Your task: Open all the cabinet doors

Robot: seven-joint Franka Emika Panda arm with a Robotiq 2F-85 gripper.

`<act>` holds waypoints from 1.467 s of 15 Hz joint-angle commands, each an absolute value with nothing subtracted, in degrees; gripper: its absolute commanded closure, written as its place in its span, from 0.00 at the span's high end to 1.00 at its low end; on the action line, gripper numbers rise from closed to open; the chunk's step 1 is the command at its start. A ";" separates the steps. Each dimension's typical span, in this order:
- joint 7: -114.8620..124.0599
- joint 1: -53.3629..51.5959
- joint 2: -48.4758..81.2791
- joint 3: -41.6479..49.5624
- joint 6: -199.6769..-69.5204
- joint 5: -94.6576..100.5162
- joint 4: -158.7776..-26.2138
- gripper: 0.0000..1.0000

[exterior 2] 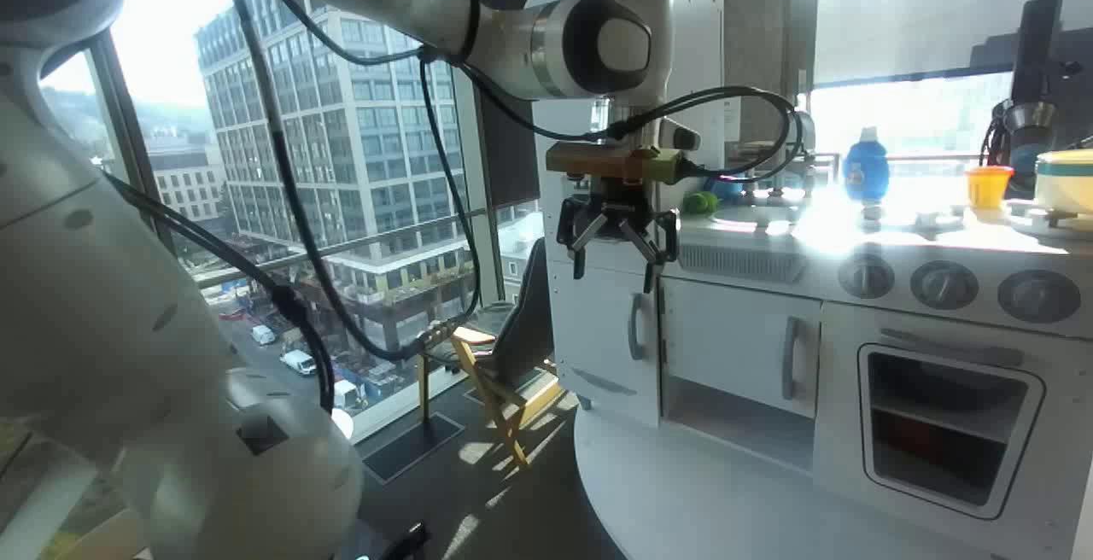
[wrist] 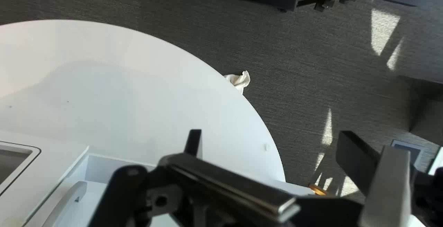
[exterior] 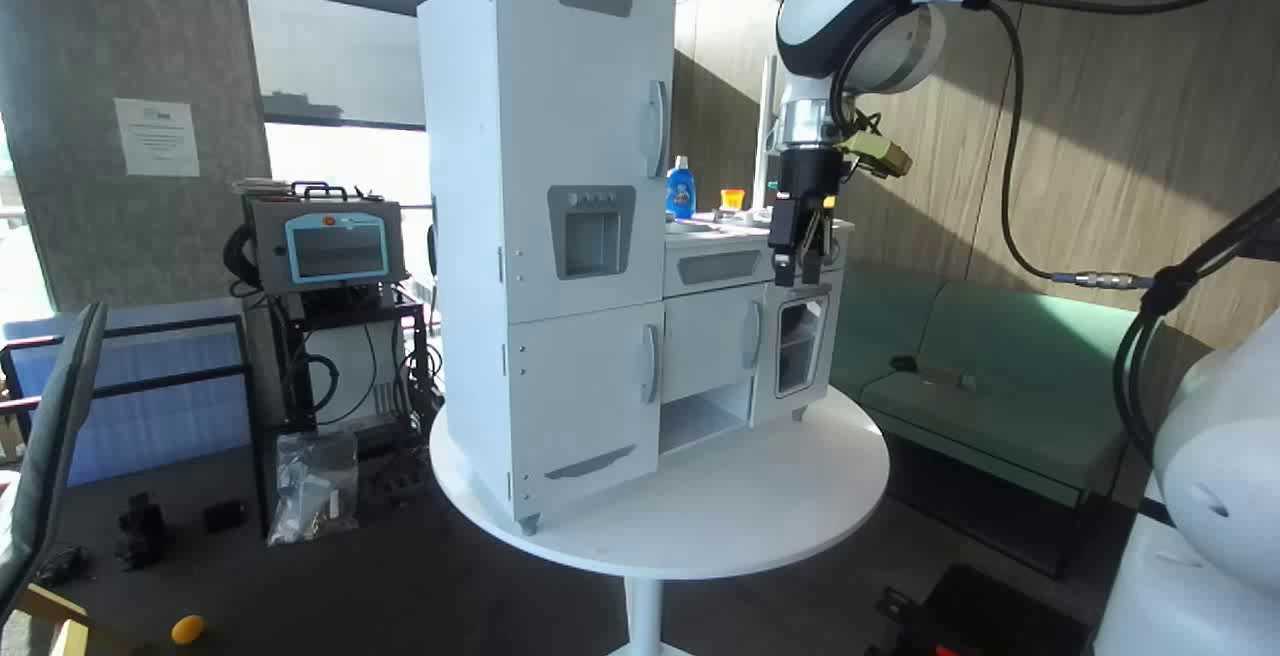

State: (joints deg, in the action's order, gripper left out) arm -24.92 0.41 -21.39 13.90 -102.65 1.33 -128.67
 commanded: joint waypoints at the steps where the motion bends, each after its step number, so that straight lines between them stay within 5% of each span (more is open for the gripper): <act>1: -25.28 1.65 -21.25 12.82 -102.55 0.92 -128.40 1.00; 7: -23.20 2.79 -21.57 12.65 -105.64 2.45 -126.83 1.00; 22: -26.56 -1.65 -32.30 7.49 -140.87 3.00 -130.65 1.00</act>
State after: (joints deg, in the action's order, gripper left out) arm -26.00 0.15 -31.04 8.09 -132.48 2.30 -128.69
